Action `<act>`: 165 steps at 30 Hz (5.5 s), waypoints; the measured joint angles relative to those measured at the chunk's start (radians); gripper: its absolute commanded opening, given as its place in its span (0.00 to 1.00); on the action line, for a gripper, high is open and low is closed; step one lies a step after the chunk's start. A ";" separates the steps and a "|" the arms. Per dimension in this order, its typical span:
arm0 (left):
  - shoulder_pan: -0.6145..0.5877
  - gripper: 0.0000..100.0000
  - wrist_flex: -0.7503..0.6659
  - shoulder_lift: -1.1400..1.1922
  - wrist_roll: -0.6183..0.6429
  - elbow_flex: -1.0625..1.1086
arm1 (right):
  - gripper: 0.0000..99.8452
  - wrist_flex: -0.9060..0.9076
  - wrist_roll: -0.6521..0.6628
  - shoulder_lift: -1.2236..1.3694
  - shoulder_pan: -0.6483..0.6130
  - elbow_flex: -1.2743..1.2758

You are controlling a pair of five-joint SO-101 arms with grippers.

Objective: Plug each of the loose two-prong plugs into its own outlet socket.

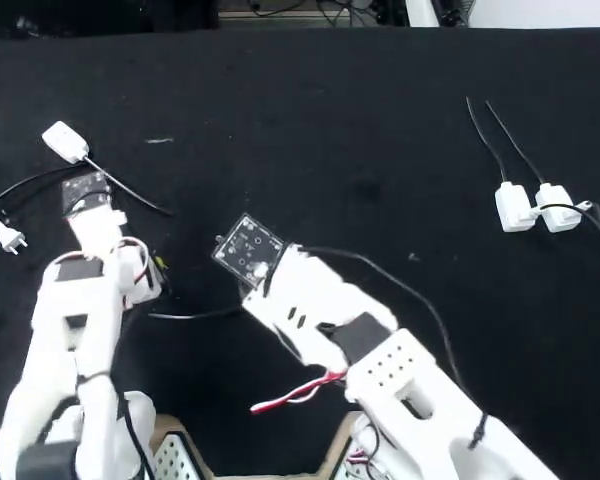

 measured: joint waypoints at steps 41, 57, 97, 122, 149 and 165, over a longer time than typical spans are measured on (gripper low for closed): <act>0.201 0.20 0.103 -1.169 -0.040 0.462 | 0.01 -0.061 -0.133 -0.068 -0.229 0.114; 0.201 0.20 0.094 -1.180 -0.040 0.476 | 0.01 -0.091 -0.235 -0.275 -0.232 0.230; 0.199 0.20 0.095 -1.181 -0.077 0.531 | 0.01 -0.091 -0.238 -0.278 -0.233 0.230; 0.267 0.20 0.140 -1.166 -0.127 0.549 | 0.13 0.089 -0.181 -0.301 -0.184 0.218; -0.017 0.20 0.216 -1.172 -0.081 0.496 | 0.16 0.589 0.519 0.379 -0.207 -0.196; -0.020 0.20 0.216 -1.172 -0.078 0.496 | 0.01 0.445 0.499 0.569 -0.207 -0.219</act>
